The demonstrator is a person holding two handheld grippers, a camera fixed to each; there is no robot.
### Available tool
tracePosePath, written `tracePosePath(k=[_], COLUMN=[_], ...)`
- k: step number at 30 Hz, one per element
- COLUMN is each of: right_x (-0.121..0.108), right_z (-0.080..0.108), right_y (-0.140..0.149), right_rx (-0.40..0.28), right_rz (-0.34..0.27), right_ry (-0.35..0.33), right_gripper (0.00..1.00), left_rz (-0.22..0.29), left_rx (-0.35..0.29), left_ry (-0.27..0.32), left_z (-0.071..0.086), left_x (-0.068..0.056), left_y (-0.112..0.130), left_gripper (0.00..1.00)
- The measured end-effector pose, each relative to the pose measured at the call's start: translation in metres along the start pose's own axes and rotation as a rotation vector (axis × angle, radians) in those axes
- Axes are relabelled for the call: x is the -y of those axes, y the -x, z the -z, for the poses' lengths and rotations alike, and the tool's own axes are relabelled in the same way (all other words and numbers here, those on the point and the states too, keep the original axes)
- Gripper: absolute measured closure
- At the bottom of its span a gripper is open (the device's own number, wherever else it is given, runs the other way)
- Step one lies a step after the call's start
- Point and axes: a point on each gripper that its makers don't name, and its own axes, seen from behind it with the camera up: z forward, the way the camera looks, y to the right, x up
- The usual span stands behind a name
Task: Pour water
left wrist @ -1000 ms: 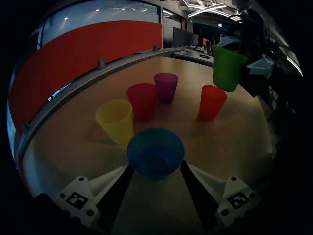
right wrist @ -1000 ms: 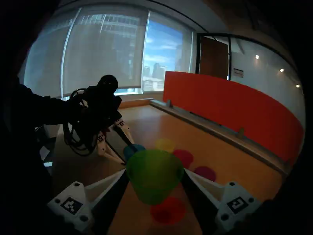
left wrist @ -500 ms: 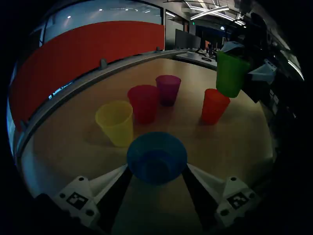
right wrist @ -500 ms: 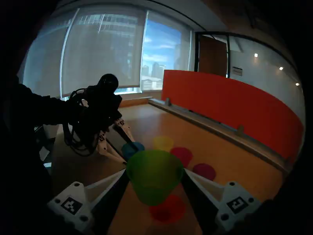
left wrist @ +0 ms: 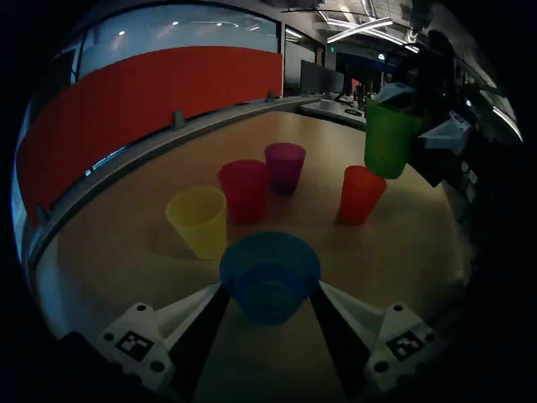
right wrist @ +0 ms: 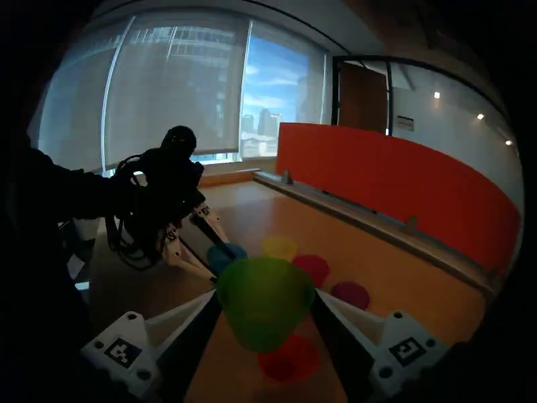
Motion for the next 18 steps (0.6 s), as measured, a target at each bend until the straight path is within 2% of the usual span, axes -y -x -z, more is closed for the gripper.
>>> tracePosePath(k=[7,18], right_x=[0.004,0.014], right_z=[0.003,0.003], right_y=[-0.008,-0.023], right_rx=[-0.013,-0.041], right_rz=[0.004,0.012], right_ry=[0.007,0.008], right_gripper=[0.08,0.08], left_rz=[0.024,0.033], left_rx=[-0.086,-0.254], left_ry=[-0.009,-0.042], left_z=[0.019,0.06], left_x=[-0.004,-0.007], left_y=[-0.03,-0.081], left_gripper=[0.17,0.17])
